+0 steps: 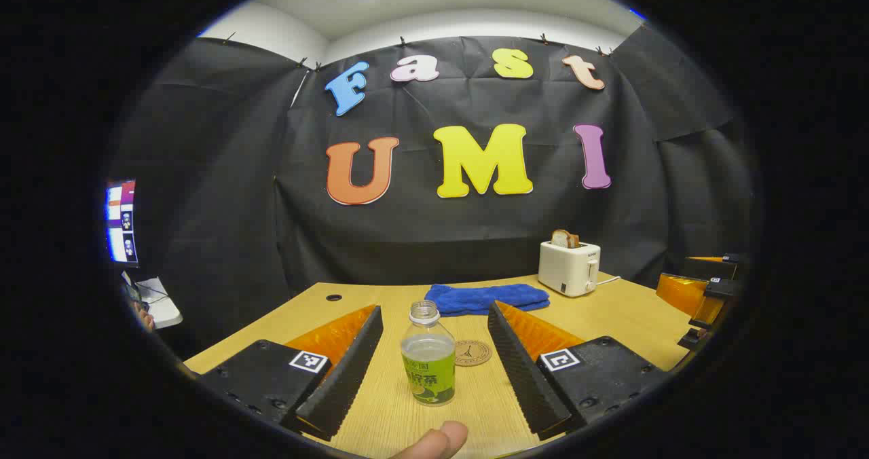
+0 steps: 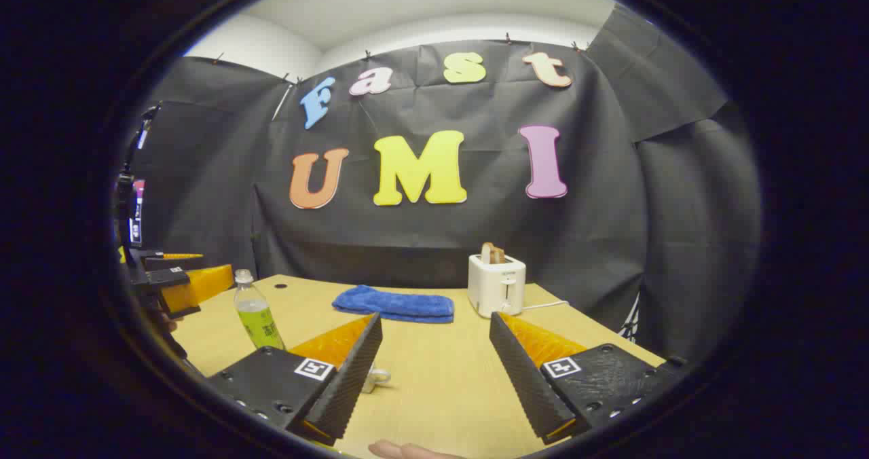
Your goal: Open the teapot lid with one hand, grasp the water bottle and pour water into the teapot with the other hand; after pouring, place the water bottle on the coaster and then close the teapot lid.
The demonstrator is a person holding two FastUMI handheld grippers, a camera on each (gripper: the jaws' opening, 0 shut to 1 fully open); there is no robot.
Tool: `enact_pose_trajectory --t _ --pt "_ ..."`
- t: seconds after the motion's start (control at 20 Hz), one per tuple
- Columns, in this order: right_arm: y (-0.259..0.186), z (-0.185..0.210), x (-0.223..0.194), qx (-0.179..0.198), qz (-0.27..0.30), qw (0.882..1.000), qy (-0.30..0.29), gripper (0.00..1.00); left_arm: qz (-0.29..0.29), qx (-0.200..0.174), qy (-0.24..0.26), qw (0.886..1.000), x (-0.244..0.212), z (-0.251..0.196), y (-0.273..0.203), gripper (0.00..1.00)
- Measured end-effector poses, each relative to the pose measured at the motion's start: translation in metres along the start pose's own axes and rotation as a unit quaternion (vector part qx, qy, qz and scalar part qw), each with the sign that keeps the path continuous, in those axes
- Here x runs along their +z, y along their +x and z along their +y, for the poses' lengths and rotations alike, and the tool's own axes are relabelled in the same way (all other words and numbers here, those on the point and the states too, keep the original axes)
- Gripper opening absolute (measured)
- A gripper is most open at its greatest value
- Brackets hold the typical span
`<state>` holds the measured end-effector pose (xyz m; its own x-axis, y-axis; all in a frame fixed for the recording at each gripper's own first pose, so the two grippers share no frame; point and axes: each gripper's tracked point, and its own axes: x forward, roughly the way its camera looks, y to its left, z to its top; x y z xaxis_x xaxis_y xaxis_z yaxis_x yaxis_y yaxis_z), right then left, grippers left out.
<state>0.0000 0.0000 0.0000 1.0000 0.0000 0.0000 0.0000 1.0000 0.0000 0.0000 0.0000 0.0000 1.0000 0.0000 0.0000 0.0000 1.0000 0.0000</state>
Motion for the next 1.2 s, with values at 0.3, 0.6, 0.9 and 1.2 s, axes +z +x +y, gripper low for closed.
enact_pose_trajectory --t 0.3,0.6,0.9,1.2 --pt "-0.002 0.006 -0.010 0.006 0.002 1.000 -0.010 0.95 0.012 0.033 0.005 0.999 -0.008 0.036 0.001 0.99" --pt "0.023 0.025 -0.041 0.024 0.019 0.999 -0.017 0.96 0.031 0.021 -0.006 0.999 -0.022 0.044 0.007 0.99" --pt "0.065 0.059 -0.084 0.048 0.051 0.997 -0.016 0.94 0.033 0.024 -0.013 0.999 -0.026 0.050 0.012 0.99" --pt "0.098 0.101 -0.096 0.067 0.049 0.997 -0.010 0.94 0.030 0.034 -0.023 0.999 -0.028 0.065 0.016 0.99"
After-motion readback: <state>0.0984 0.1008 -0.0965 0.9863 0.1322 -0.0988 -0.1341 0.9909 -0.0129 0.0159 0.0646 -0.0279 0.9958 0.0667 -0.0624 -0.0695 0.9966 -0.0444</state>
